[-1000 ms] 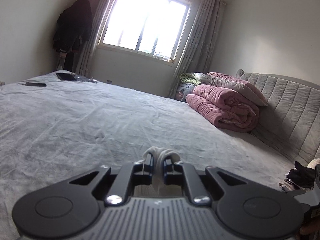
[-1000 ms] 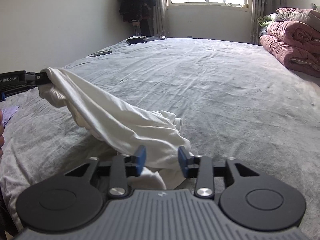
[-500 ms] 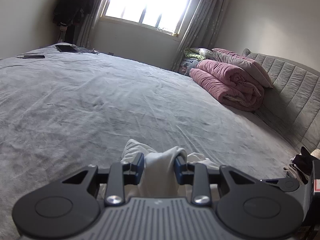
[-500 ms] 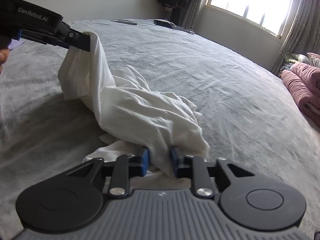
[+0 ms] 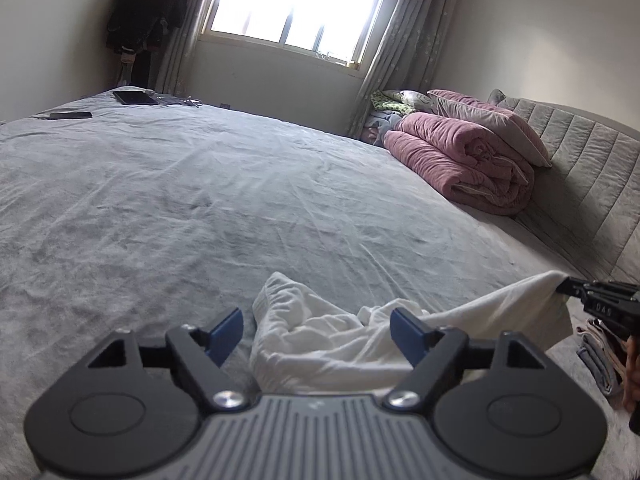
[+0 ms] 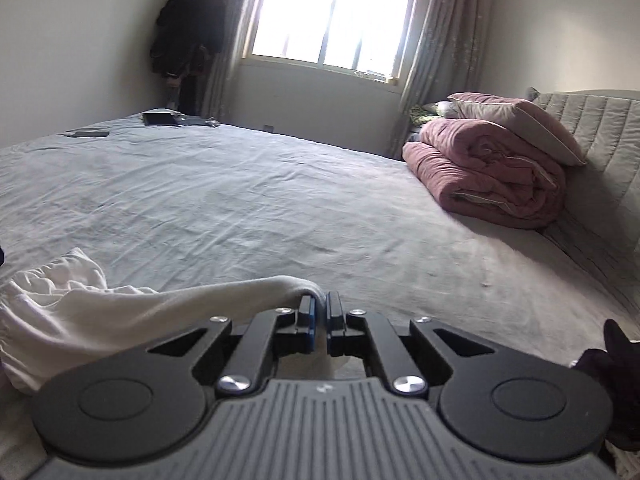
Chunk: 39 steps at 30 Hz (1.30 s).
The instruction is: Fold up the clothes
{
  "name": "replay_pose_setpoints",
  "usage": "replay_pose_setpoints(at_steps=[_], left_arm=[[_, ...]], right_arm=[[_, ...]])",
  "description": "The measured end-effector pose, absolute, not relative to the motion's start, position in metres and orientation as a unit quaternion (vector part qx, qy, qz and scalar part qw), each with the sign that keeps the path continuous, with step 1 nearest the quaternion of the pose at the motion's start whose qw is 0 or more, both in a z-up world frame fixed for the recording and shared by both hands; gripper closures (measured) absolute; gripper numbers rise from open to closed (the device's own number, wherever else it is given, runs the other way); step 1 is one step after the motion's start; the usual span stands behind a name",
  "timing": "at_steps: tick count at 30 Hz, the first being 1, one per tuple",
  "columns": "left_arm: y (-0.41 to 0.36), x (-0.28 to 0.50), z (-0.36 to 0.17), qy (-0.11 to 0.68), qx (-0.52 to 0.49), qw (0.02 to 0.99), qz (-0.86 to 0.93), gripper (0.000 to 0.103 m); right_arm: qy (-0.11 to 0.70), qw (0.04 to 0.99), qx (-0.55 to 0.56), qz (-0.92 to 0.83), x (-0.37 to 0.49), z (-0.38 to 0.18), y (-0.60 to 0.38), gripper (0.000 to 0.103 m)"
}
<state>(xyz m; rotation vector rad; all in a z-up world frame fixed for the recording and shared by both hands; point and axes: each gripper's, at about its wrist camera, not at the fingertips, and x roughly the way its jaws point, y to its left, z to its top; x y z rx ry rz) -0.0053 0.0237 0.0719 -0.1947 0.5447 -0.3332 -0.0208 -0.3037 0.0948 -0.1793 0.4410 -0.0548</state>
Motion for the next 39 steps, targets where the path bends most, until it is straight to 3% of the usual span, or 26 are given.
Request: replay_pose_setpoints(at_steps=[7,10,16,22,29,30,33,39], left_arm=[[0.015,-0.005,0.056,0.303,-0.078,0.933,-0.178,0.013],[0.015,-0.002,0.048,0.324,-0.090,0.925,-0.177,0.013],[0.009,-0.002,0.039,0.343,-0.098,0.917,-0.177,0.013],[0.023,-0.002,0.043,0.340,-0.112,0.923,-0.144,0.013],[0.022,-0.003,0.042,0.345,-0.112,0.921,-0.142,0.013],[0.023,-0.003,0.041,0.347,-0.114,0.920,-0.141,0.013],[0.025,-0.002,0.039,0.354,-0.131,0.916,-0.139,0.013],[0.023,-0.001,0.034,0.363,-0.140,0.912,-0.131,0.013]], right_arm=[[0.239,0.967,-0.089,-0.003,-0.024,0.085,-0.299,0.097],[0.245,0.964,-0.098,0.034,-0.028,0.080,-0.286,0.087],[0.254,0.954,-0.116,0.109,-0.036,0.071,-0.260,0.087],[0.242,0.910,-0.230,0.245,-0.062,0.044,-0.189,0.087],[0.237,0.890,-0.283,0.268,-0.068,0.024,-0.165,0.086],[0.232,0.889,-0.290,0.270,-0.069,0.023,-0.163,0.081],[0.215,0.885,-0.310,0.274,-0.073,0.019,-0.158,0.047],[0.182,0.874,-0.354,0.278,-0.079,0.012,-0.147,0.047]])
